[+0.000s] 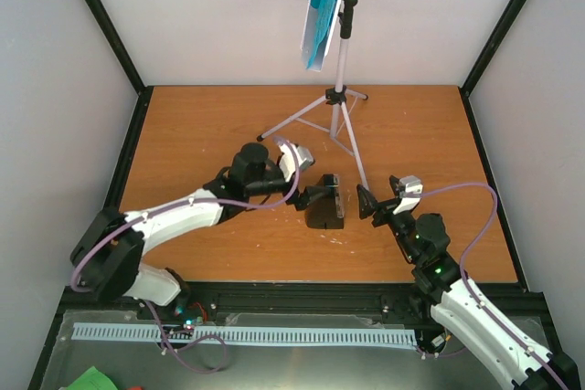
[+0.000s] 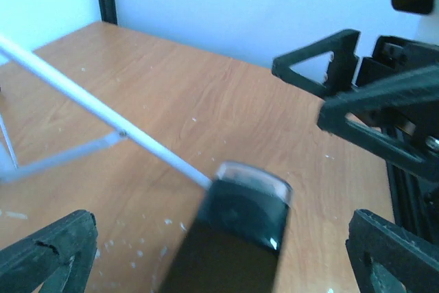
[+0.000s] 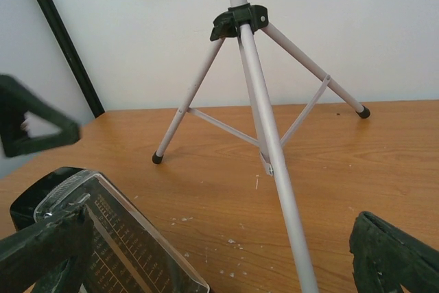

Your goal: Pack up the instrument practice props

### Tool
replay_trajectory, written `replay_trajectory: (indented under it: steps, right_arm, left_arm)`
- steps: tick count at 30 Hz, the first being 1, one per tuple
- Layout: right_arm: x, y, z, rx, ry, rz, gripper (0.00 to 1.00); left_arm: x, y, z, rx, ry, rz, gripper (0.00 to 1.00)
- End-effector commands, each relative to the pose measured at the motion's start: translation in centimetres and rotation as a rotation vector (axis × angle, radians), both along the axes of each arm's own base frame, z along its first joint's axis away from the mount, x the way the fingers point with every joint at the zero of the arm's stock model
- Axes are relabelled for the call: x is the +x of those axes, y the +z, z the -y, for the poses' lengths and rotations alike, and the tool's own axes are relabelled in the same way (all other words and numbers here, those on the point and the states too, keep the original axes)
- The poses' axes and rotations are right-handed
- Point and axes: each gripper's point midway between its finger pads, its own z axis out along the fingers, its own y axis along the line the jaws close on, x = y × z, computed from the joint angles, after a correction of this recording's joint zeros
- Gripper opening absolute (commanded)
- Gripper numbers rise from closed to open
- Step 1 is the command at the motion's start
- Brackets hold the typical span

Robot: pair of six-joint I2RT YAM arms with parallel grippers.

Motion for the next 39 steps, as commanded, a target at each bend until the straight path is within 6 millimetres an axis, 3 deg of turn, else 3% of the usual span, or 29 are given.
replay_trajectory:
  steps: [1, 7, 13, 19, 30, 39]
  right_arm:
    - [-0.1, -0.4, 0.4, -0.004, -0.011, -0.001, 1.0]
    - [0.0, -0.5, 0.3, -0.006, -0.009, -0.005, 1.0]
    - [0.0, -0.5, 0.4, -0.006, -0.013, -0.005, 1.0]
    - [0.0, -0.6, 0.3, -0.004, -0.012, -0.009, 1.0]
    - [0.1, -0.8, 0.4, -0.007, -0.019, -0.015, 1.0]
    - [0.1, -0.8, 0.4, -0.004, -0.018, -0.017, 1.0]
  left_arm:
    - [1.1, 2.2, 2.4, -0.021, -0.139, 0.119, 0.99]
    - [0.5, 0.2, 4.2, -0.03, -0.266, 0.05, 1.0]
    - [-0.9, -2.1, 4.0, -0.03, -0.319, -0.037, 0.99]
    - [-1.7, -5.8, 3.0, -0.016, -0.284, -0.108, 0.98]
    - [-0.8, -8.4, 3.1, 0.004, -0.175, -0.087, 0.97]
    - [-0.7, -7.8, 2.4, -0.03, -0.093, -0.065, 0.69]
